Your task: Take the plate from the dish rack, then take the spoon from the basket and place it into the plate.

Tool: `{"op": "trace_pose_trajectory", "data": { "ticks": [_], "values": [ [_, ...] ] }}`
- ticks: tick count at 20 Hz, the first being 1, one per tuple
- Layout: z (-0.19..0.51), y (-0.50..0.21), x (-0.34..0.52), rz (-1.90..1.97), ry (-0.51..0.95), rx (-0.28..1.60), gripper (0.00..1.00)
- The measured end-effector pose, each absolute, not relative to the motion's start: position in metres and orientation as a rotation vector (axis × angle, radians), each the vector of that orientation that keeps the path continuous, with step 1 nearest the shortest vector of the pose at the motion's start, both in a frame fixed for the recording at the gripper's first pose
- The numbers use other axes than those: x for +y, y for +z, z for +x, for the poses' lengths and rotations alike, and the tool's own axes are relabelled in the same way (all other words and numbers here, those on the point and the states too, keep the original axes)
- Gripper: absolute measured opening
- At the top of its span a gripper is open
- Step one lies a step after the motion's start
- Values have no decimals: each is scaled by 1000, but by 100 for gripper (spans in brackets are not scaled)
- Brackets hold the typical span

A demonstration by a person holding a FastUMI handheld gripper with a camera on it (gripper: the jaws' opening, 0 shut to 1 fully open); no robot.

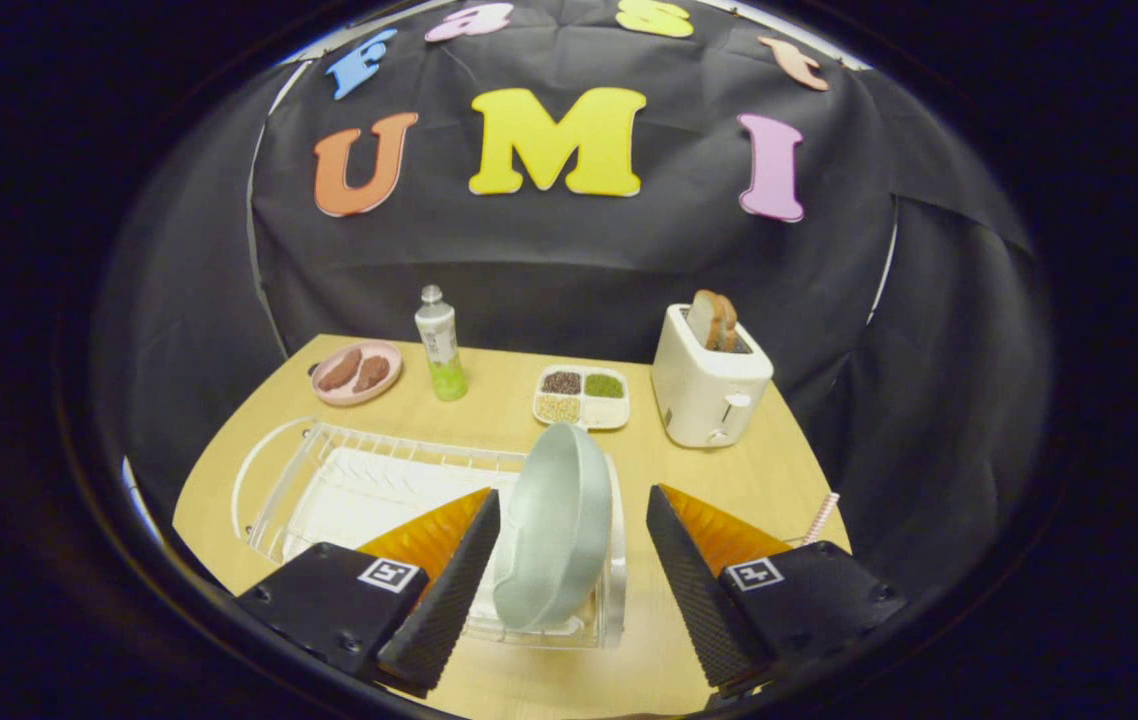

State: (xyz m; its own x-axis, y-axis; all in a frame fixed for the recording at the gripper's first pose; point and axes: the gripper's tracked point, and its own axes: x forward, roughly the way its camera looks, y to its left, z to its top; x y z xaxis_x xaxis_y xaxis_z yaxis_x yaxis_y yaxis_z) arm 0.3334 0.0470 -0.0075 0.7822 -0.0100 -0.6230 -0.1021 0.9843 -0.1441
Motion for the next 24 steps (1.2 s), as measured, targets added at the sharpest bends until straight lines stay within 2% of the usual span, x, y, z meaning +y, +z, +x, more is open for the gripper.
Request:
{"op": "trace_pose_trajectory", "data": {
  "ticks": [3,6,9,11,12,13,15,18,24],
  "values": [
    [350,-16,55,-173,22,820,90],
    [352,-20,51,-240,-90,952,83],
    [347,-21,58,-304,-145,1026,66],
    [343,-21,52,-374,-214,1047,49],
    [342,-22,50,-396,-243,1045,46],
    [342,-24,51,-404,-263,1045,36],
    [341,-22,47,-423,-325,1019,27],
    [338,-20,49,-490,-366,968,18],
    [331,-17,60,-538,-464,871,15]
  ]
}}
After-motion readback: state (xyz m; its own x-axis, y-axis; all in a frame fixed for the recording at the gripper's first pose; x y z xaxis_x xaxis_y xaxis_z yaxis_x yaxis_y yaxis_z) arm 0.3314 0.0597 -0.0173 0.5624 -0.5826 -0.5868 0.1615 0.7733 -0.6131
